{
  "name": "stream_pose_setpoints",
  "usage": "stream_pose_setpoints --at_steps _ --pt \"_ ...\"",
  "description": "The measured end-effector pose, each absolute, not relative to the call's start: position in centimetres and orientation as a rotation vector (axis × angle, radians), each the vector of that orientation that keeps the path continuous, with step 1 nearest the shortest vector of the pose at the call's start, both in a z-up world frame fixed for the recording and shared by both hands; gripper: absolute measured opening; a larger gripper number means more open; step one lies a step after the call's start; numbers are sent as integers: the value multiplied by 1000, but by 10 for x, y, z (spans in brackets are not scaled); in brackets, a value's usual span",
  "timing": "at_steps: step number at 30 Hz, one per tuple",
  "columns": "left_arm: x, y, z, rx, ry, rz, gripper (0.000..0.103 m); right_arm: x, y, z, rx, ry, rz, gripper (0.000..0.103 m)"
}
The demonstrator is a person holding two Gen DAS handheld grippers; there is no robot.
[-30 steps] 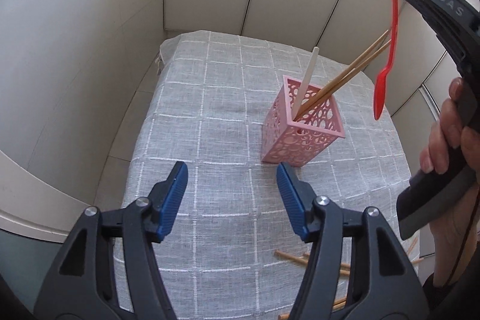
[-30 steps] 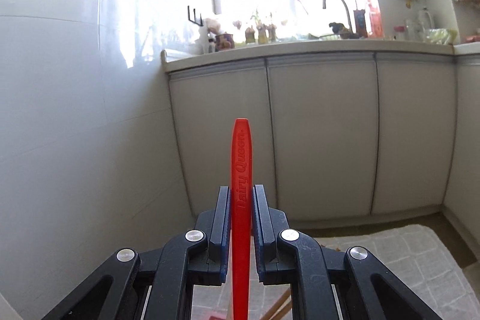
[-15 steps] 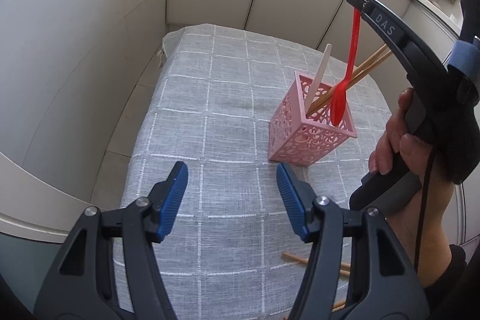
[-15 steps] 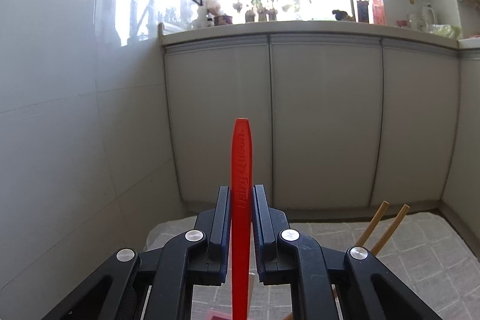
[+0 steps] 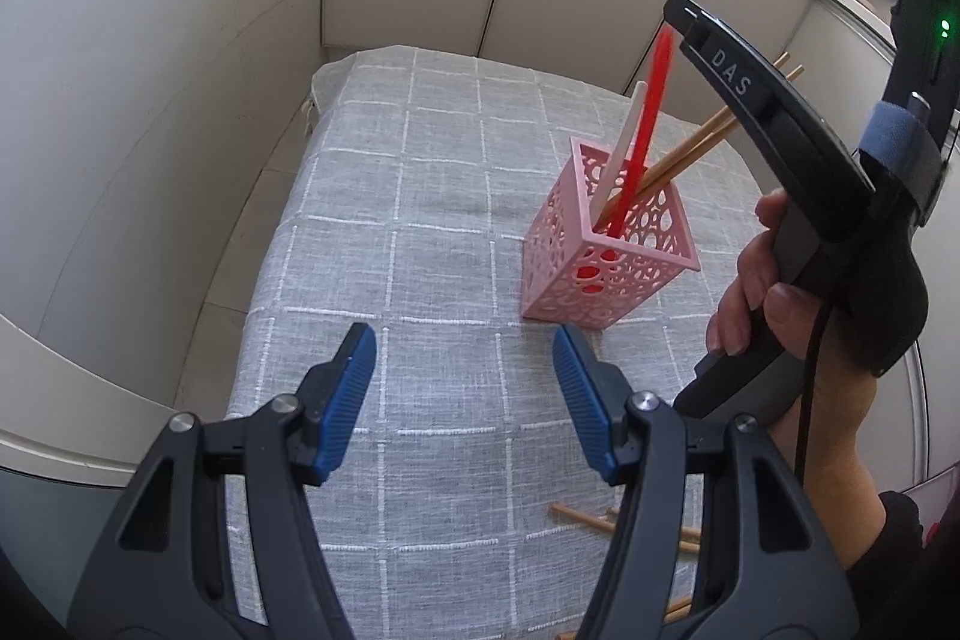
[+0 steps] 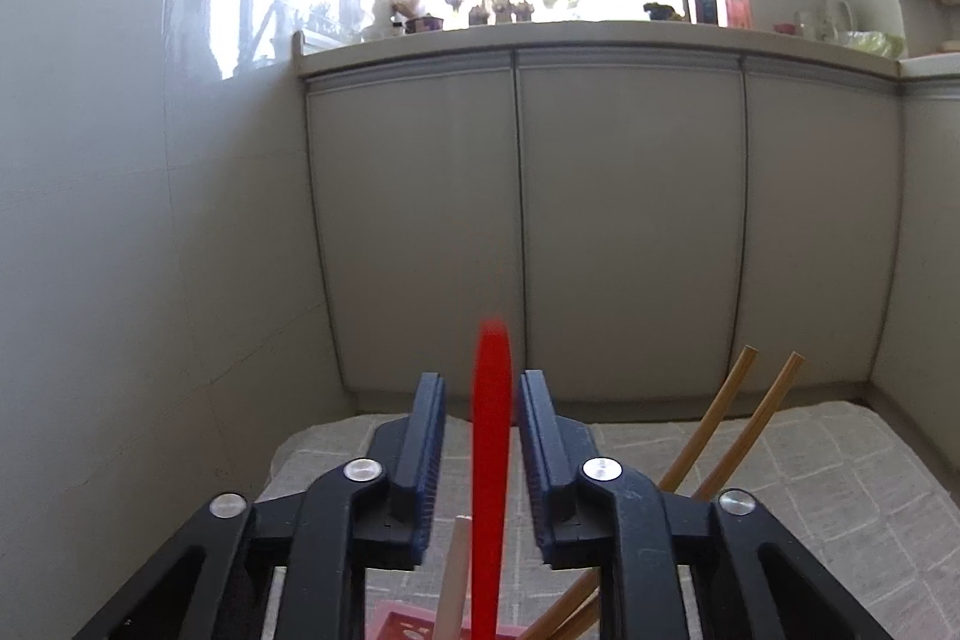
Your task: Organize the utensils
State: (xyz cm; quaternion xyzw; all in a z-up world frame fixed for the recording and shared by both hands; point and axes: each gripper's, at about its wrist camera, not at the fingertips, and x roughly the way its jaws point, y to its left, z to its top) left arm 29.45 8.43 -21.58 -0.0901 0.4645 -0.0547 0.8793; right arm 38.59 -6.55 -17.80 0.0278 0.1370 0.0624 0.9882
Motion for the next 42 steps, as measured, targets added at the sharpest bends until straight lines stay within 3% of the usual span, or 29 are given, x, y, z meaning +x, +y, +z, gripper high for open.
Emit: stream_pose_setpoints --at_steps 1,6,12,21,27,37,42 --pt "295 84 -216 -186 969 -114 62 385 -67 -178 67 277 132 41" --pt "295 85 -216 -189 968 -113 62 378 -69 -169 68 279 136 44" --pt "293 80 -209 -179 969 -125 63 355 -89 -143 89 300 122 58" --pt "263 53 -182 -125 967 -144 78 292 -151 -116 163 426 94 83" --pt "227 41 -178 -90 996 -159 83 243 -193 -106 206 526 71 92" --pt "180 25 -212 -55 1095 -185 83 177 -240 -115 220 711 38 96" --pt "182 30 -244 -165 1229 -169 83 159 -250 -141 224 791 47 97"
